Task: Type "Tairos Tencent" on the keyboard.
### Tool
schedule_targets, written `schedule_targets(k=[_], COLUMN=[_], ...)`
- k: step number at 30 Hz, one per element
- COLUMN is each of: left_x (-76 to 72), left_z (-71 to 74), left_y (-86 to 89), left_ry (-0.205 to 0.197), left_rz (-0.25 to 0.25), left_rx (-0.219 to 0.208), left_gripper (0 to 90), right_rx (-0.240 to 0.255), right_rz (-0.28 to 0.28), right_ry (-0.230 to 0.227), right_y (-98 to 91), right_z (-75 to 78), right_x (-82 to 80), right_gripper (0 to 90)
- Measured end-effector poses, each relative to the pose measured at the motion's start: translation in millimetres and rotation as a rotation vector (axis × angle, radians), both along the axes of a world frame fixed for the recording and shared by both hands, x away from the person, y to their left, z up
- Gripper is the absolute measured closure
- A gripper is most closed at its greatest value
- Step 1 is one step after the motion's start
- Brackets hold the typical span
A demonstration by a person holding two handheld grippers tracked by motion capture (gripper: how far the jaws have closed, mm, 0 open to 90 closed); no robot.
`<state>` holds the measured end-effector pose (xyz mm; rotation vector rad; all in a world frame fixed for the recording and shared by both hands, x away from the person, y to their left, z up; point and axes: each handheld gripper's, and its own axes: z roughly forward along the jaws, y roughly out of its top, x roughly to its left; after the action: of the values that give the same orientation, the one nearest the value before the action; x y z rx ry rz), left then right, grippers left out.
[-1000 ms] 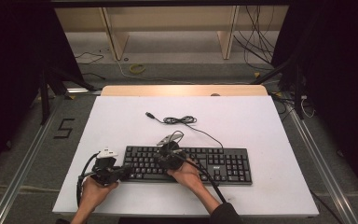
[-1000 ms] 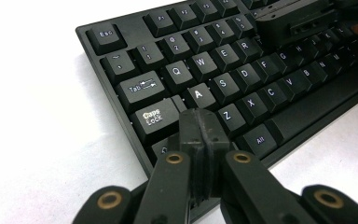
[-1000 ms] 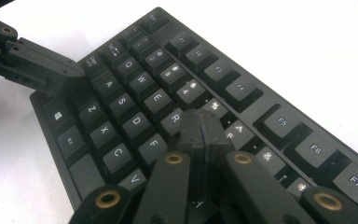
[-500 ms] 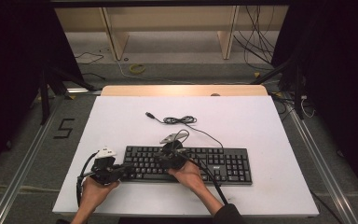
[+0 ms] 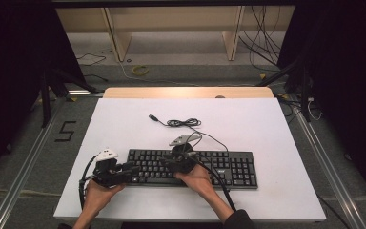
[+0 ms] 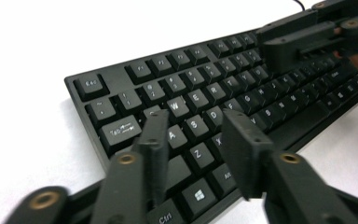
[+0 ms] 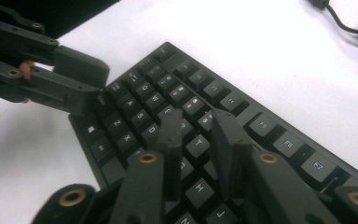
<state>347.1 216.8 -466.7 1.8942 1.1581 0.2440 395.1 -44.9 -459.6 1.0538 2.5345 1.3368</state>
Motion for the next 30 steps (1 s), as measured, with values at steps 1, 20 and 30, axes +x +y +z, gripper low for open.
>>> schedule_targets(k=[1,20,30], left_x=[0.4,14.6,25.2], left_z=[0.3,4.6,3.1], left_y=[-0.2,-10.2,-16.9], left_ry=[-0.003,-0.006,0.027], left_rz=[-0.001,0.031,0.017], left_rx=[-0.006,-0.019,0.000], left_gripper=[58.2,34.8,49.1], right_rx=[0.005,0.048,0.053], right_rz=[0.003,0.032,0.035], right_ry=[0.001,0.002,-0.002], right_y=[-1.2,-25.2,-36.4], right_z=[0.6,5.6,5.4], right_x=[-0.9,-18.6,-28.9], right_gripper=[70.4,47.5,38.2])
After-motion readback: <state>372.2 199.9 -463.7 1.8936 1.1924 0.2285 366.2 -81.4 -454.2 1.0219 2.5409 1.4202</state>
